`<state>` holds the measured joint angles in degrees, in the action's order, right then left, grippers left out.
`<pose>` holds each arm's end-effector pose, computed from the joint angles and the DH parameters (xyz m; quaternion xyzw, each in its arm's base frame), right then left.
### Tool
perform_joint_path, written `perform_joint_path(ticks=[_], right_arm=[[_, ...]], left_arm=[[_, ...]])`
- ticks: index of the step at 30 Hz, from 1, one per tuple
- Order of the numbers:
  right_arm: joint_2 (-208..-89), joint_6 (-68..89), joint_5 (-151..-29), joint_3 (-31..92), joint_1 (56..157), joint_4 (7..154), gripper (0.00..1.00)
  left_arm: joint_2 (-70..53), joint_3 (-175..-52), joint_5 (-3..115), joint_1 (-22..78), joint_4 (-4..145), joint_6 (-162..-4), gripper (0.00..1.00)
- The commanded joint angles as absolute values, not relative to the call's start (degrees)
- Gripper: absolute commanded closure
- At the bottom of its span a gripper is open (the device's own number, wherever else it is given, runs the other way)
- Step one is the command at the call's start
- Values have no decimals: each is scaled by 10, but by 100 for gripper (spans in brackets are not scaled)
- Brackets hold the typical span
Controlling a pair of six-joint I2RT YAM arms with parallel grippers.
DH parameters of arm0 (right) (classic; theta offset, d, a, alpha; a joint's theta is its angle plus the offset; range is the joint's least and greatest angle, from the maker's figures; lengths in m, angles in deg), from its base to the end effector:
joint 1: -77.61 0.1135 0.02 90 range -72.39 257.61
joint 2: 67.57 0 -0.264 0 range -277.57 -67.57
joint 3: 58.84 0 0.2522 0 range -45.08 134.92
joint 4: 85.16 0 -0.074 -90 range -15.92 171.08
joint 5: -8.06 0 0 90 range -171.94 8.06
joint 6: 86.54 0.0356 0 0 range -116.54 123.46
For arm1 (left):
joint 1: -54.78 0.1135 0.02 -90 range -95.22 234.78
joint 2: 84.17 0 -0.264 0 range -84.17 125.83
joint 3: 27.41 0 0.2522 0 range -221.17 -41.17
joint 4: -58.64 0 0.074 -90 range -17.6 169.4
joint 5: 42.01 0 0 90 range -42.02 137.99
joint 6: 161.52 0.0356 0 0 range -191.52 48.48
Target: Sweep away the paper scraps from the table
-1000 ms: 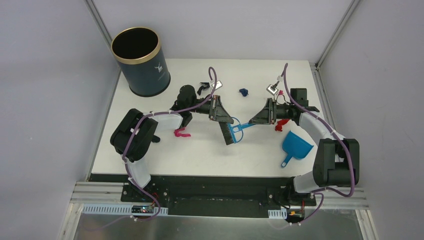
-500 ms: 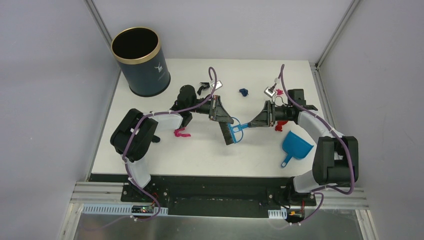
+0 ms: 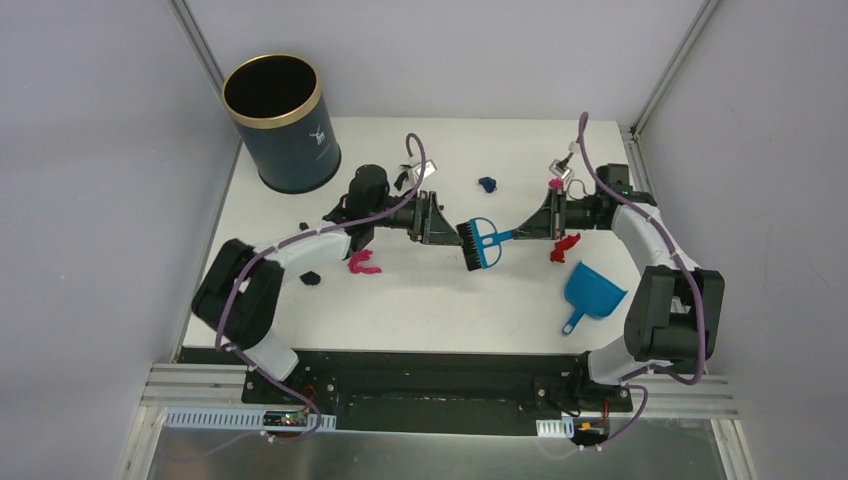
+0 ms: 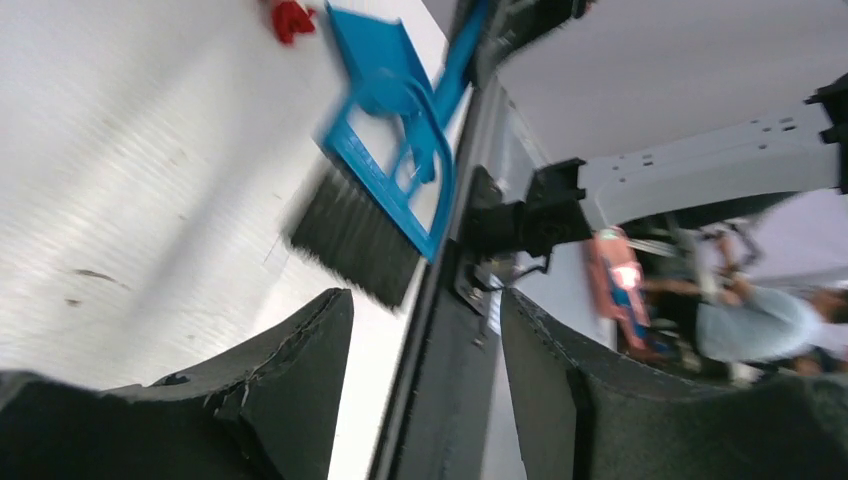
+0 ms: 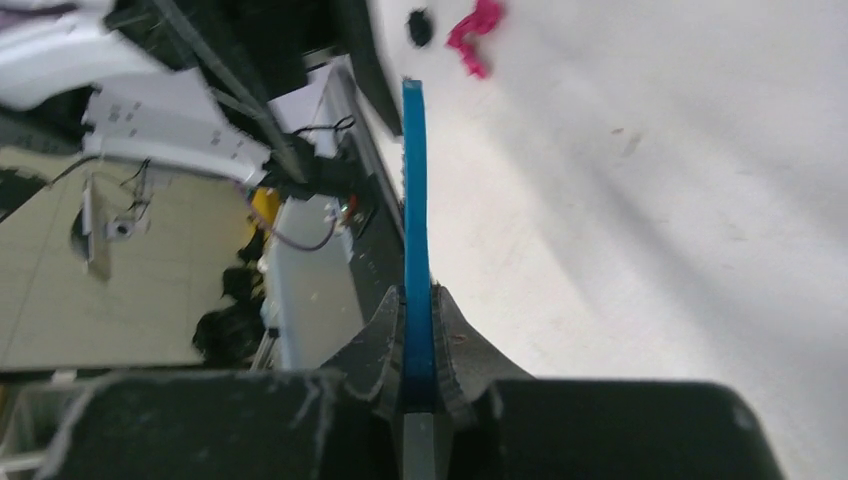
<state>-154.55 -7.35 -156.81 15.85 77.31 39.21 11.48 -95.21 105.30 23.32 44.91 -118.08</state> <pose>0.2840 0.0329 0.2463 -0.1873 0.7654 0.5791 0.2091 0.2909 -0.2131 0.2357 0.2013 0.7248 -0.6335 0.1812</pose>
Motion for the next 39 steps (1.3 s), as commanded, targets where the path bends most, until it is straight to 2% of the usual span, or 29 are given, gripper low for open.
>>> perform_joint_path(ticks=[1,6,9,12,18,21,28,33,39], right_arm=[[-1515,-110,-1487,206,699,339,100],[-1429,-4,-1297,183,600,410,100],[-1384,33,-1263,157,540,456,100],[-1355,59,-1251,152,498,473,100],[-1339,93,-1250,151,442,491,100],[-1335,101,-1257,145,436,500,100],[-1327,101,-1254,137,434,509,100],[-1331,102,-1257,135,433,511,100],[-1328,102,-1261,129,433,516,100]], left_arm=[[-5,-976,914,204,651,-934,44],[21,-1047,698,36,801,-836,45],[89,-1104,540,-73,806,-836,44],[185,-1190,470,-135,815,-848,43],[376,-1376,483,-188,851,-871,43],[426,-1435,482,-200,865,-889,42],[487,-1495,510,-202,858,-936,42],[517,-1518,533,-201,856,-948,54],[534,-1532,525,-202,863,-952,53]])
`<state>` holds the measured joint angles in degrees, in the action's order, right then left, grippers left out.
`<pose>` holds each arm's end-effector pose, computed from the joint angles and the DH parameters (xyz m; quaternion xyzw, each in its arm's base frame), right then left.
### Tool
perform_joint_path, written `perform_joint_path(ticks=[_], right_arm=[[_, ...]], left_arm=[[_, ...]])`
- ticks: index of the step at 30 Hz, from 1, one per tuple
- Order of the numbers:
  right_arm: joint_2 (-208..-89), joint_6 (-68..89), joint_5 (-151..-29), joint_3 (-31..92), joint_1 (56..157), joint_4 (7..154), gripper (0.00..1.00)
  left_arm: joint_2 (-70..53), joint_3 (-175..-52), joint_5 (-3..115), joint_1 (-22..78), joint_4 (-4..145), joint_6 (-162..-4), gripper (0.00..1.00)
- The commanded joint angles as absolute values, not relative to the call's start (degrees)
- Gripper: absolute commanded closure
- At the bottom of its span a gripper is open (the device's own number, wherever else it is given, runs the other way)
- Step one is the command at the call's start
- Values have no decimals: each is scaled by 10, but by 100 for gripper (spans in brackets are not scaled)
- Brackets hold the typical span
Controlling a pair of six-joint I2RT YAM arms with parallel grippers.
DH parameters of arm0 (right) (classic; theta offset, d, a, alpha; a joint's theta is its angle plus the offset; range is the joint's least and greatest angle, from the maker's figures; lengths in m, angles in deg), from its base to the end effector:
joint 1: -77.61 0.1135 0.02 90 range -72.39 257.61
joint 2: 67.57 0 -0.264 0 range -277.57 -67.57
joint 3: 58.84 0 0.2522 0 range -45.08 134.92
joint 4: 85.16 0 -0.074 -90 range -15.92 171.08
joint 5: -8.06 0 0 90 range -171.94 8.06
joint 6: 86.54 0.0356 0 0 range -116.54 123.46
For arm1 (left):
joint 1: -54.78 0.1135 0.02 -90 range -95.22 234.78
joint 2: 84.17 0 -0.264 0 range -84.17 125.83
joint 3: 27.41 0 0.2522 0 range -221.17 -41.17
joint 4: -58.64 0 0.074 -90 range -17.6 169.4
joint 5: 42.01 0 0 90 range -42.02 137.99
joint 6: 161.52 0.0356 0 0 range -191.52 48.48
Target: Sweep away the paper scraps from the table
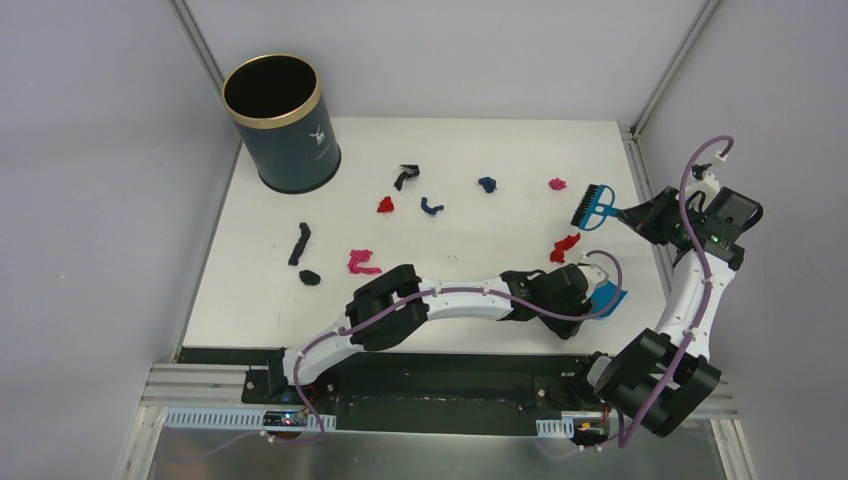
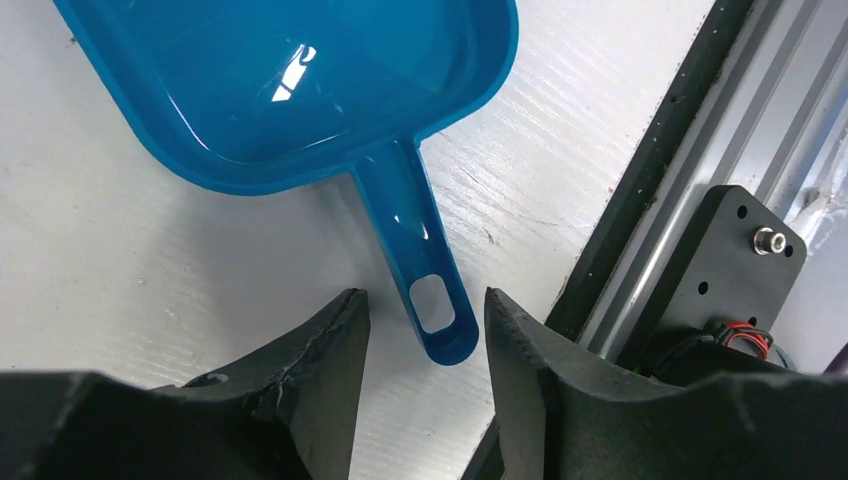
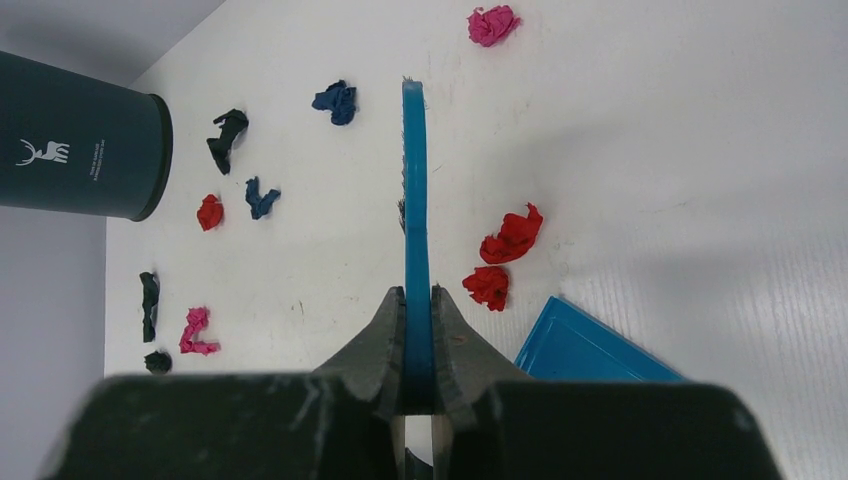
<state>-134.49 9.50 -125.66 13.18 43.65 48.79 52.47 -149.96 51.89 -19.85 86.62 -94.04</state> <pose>0.2153 -0.1154 0.3134 0.1436 0.8463 0.2358 0.4556 0.1402 -0.5193 0.1600 0.4136 0.8144 -0.3250 0.2453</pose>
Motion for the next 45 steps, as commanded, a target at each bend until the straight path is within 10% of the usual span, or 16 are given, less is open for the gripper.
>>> perform_joint_path(ticks=[1,11,29,38,45], right_arm=[[-1329,103,-1261,130,432,516,100],[-1325,106,-1267,121,432,527,100],[-1324,103,-1298,107,432,536,100],[-1329,98,-1309,105,432,532,100],[-1329,95,-1315,105,432,530,100]], left_arm=[[536,-1534,525,-202,866,-951,55],[459,-1464,528,-199,884,-903,86],[131,-1139,404,-178,1106,-845,92],[145,-1095,433,-159,1048,-898,80],[126,-1036,459,-161,978,-897,48]])
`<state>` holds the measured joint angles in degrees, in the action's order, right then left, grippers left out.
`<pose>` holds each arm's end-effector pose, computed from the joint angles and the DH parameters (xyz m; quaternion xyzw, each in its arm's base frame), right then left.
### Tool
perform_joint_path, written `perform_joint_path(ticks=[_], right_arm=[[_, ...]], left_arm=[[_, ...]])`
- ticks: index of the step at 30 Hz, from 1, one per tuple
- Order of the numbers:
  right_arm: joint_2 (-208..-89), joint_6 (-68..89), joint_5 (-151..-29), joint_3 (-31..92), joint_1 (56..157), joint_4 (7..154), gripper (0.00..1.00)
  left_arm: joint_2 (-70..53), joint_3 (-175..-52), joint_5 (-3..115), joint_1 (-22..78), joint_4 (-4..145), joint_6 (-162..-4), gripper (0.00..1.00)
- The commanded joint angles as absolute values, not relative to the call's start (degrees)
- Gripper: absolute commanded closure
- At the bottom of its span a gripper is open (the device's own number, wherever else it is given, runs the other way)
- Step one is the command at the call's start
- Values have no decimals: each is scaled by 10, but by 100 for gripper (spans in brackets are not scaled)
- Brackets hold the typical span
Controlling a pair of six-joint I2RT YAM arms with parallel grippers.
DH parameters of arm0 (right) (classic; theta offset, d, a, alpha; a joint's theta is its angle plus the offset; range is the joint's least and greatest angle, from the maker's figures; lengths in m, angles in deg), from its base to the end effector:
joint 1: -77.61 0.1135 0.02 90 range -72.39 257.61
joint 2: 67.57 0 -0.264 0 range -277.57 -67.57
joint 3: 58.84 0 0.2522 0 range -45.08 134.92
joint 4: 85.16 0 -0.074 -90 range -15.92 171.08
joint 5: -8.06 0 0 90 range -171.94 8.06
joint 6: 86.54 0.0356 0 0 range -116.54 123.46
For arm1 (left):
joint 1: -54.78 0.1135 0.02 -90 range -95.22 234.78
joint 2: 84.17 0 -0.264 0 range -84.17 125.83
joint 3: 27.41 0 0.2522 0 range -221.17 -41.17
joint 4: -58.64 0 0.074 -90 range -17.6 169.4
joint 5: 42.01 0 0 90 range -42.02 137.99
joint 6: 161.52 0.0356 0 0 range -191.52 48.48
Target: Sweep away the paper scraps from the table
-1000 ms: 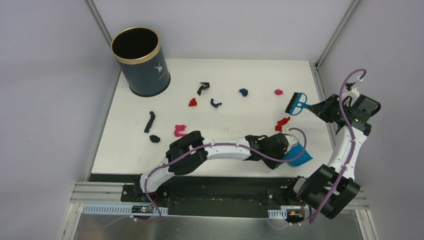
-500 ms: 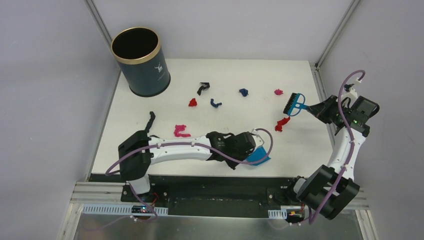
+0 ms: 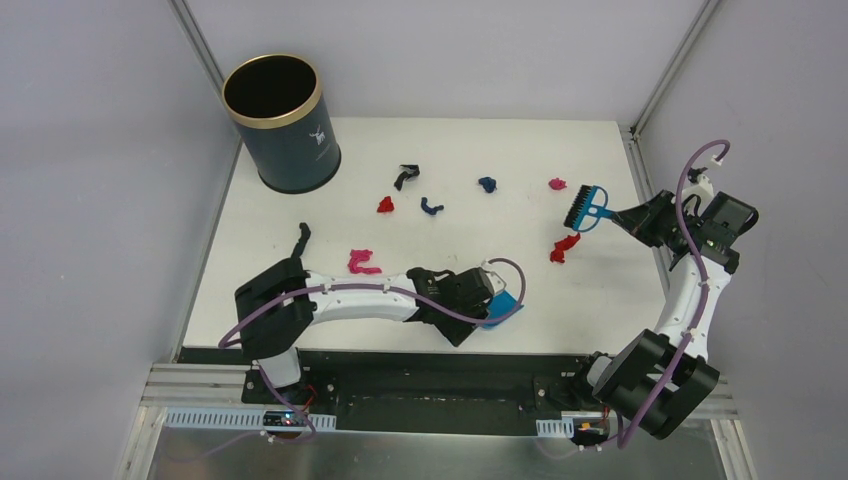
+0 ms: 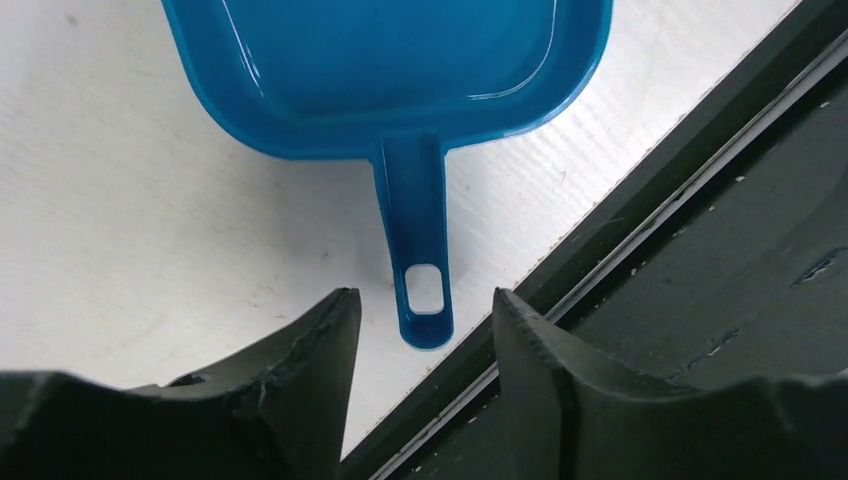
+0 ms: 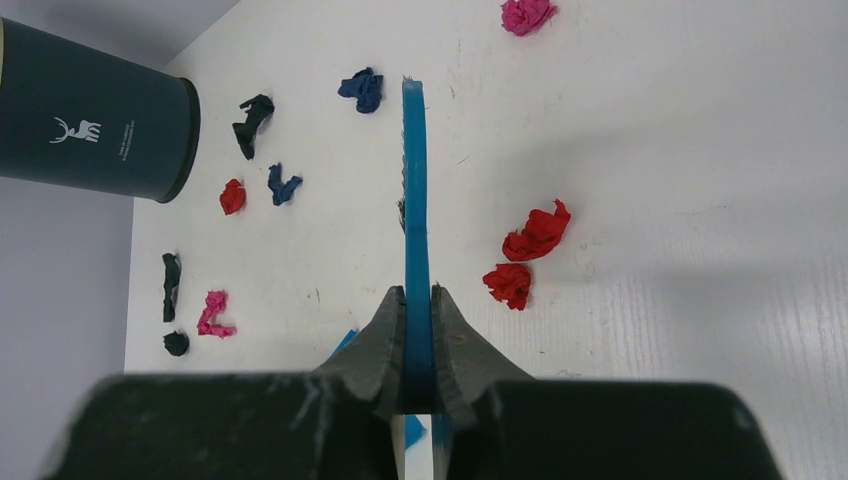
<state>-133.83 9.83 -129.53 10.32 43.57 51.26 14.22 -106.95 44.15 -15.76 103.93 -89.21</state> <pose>0.2135 -0.1125 0.3040 0.1292 0.8385 0.2647 0.4584 0.1172 -0.3245 0.1946 0.4268 0.8757 -0.1322 0.1833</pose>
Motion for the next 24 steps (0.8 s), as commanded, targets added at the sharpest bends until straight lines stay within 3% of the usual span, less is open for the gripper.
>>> perform_joint_path(ticks=[1,8,18,24], right_arm=[[-1330,96,-1319,105,432,531,100],[-1335,96,-1332,103,432,532,100],[-1338,96,-1336,101,433,532,100],[-1340,93,-1333,97,435,535,100]], left_arm=[[119,-1020,458,-161,957,-889,46],[124,-990,467,-161,914,-867,49],[117,-972,479,-162,895,-869,71],[82,-1058,452,-161,1031,-831,84]])
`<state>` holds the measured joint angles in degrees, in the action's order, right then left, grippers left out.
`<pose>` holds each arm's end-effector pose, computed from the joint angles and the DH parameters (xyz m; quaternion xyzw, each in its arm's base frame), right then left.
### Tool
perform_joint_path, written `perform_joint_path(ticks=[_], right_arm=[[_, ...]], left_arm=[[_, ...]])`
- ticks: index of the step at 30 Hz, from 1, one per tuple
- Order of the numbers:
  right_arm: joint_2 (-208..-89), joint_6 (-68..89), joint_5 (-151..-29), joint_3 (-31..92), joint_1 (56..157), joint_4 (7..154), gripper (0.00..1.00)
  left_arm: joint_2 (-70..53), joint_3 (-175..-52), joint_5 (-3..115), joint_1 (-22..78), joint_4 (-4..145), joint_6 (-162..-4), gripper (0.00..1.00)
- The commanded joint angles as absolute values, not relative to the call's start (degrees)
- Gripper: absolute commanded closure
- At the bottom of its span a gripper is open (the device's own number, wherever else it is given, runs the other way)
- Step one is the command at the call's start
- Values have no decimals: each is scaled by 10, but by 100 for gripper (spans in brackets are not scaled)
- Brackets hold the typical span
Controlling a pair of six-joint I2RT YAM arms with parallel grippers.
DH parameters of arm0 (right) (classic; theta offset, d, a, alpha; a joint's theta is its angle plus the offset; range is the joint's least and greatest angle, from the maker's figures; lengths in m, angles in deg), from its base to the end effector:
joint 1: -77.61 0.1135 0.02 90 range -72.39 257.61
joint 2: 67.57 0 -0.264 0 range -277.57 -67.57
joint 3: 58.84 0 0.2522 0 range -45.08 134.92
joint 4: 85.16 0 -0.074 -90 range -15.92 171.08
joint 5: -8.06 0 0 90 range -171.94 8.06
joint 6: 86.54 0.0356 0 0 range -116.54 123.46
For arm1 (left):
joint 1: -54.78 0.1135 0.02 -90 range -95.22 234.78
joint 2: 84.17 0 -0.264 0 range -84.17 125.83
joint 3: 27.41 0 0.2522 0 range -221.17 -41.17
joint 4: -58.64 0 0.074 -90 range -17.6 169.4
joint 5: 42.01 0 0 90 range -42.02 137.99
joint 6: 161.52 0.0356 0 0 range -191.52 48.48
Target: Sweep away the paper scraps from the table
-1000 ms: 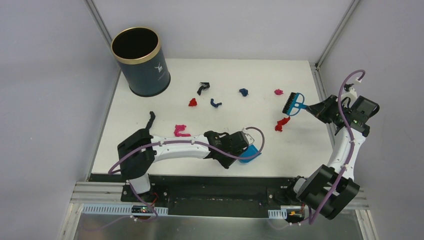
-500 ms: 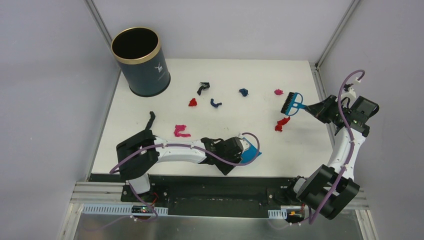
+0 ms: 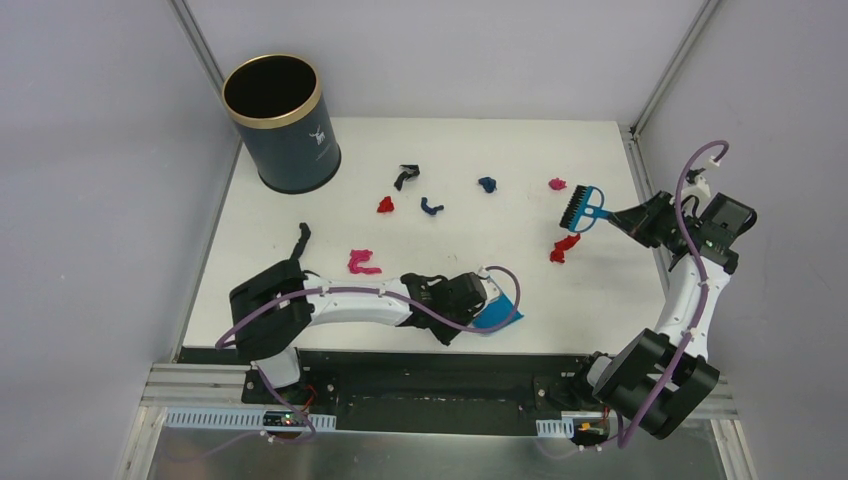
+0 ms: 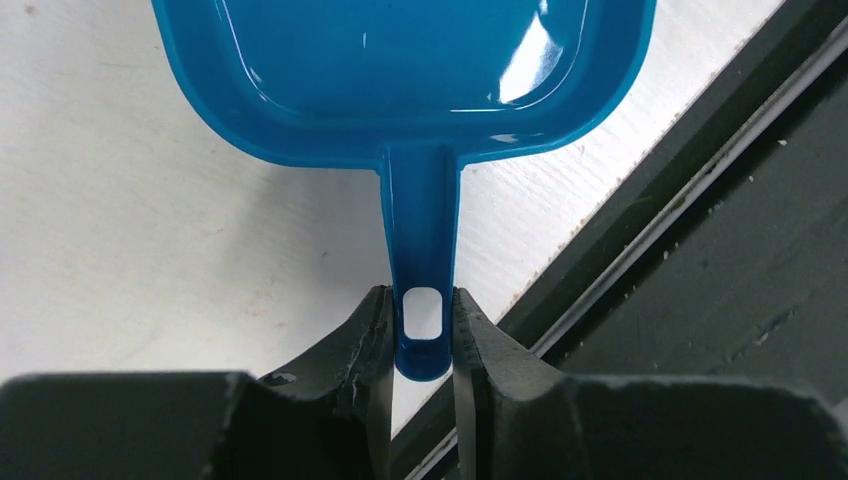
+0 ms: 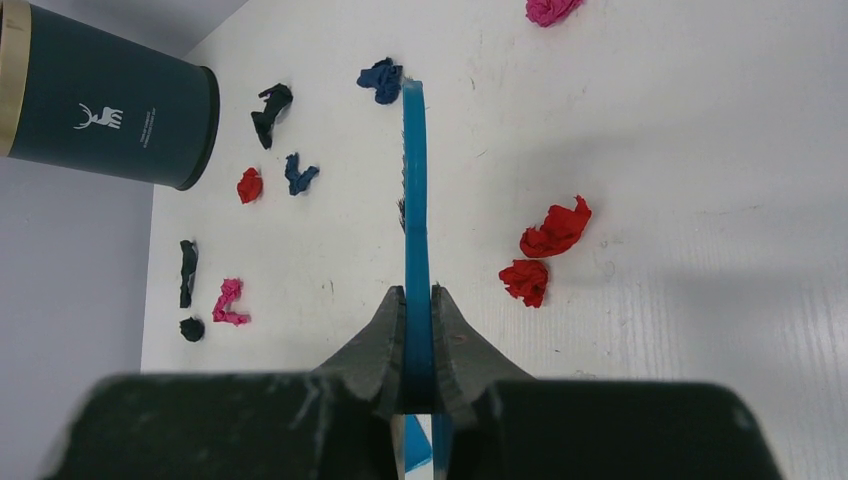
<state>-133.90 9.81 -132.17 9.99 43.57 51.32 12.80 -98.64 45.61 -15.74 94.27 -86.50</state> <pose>0.2134 -0.1111 0.3028 0.1193 0.8341 0.2852 0.4569 0.1120 -0.3122 0.1698 0.4468 0.8596 -0.1530 0.1952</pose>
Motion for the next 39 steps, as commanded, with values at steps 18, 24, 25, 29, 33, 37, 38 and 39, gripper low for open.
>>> perform_joint_path(ticks=[18,24,25,29,33,37,38,39], right_arm=[[-1488,-148,-1059,419,649,335,100],[-1651,-110,-1005,609,729,298,100],[-1673,-120,-1000,630,750,295,100],[-1776,-276,-921,717,837,274,100],[-1879,-313,-904,826,868,266,100],[-1956,-377,-871,907,903,246,100],[-1962,-423,-863,901,912,254,100],[-1964,-454,-854,884,920,267,100]], left_arm=[[14,-1138,435,117,1153,-749,100],[-8,-1104,384,136,1130,-748,100],[-7,-1105,393,142,1130,-751,100],[-9,-1107,406,148,1130,-752,100],[-12,-1103,390,148,1126,-753,100],[-7,-1100,424,158,1118,-761,100],[-7,-1099,437,162,1116,-765,100],[-5,-1099,443,166,1114,-769,100]])
